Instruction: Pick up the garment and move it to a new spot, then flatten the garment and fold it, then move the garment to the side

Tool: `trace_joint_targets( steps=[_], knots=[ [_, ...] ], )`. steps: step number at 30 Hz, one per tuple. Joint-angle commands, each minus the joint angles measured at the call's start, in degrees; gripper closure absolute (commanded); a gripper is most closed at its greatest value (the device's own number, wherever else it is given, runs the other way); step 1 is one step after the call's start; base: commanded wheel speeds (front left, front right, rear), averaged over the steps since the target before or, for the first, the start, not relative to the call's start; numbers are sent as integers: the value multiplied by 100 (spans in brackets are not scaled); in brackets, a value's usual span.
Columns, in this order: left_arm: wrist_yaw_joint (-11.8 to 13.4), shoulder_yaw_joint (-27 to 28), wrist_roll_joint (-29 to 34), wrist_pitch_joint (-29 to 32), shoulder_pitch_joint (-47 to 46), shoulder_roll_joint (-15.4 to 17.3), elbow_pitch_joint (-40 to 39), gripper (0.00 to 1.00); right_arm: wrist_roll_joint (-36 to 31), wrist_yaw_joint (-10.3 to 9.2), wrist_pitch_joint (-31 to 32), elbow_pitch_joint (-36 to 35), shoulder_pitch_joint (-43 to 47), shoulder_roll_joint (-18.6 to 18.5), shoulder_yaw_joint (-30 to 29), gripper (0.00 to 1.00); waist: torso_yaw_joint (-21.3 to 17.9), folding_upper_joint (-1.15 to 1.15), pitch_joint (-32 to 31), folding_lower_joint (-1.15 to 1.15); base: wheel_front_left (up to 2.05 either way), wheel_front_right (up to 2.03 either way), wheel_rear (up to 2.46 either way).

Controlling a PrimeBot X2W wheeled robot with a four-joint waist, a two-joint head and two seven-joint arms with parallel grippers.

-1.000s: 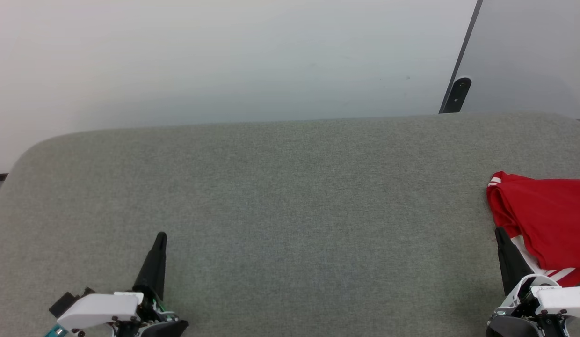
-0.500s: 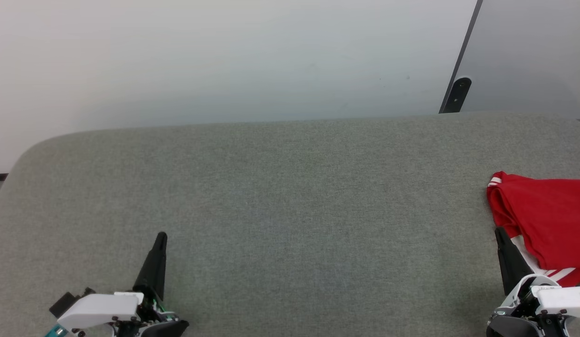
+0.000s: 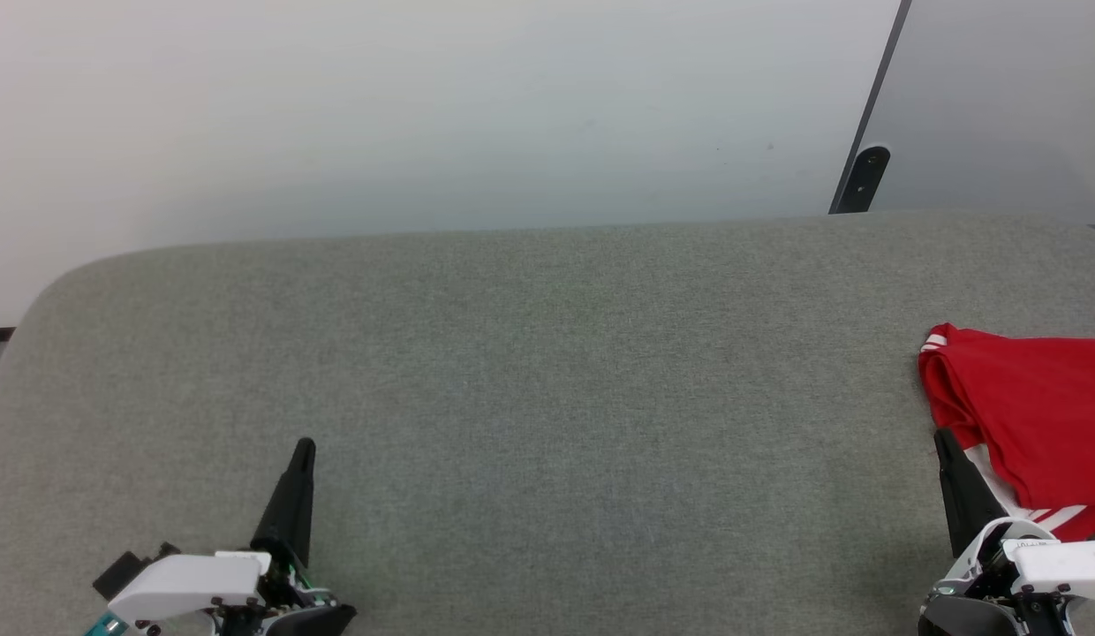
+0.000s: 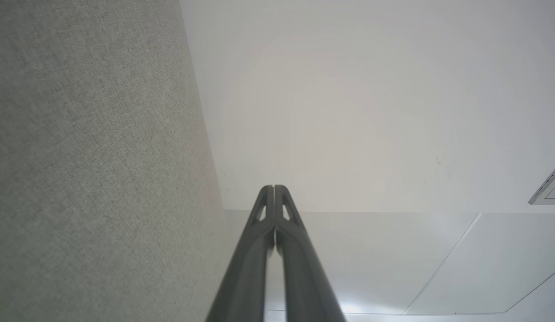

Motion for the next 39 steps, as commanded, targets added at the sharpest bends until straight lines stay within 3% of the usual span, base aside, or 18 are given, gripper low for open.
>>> trace_joint_targets(
  steps=[1, 39],
  knots=[
    [-37, 15, 34, 0, -60, -8, 8, 100, 24, -6, -11, 2, -24, 19, 16, 100, 0, 0, 0, 0, 0, 0, 0],
    [-37, 50, 55, 41, -64, -33, 9, 100, 25, -6, -12, 2, -24, 19, 17, 100, 0, 0, 0, 0, 0, 0, 0]
  ],
)
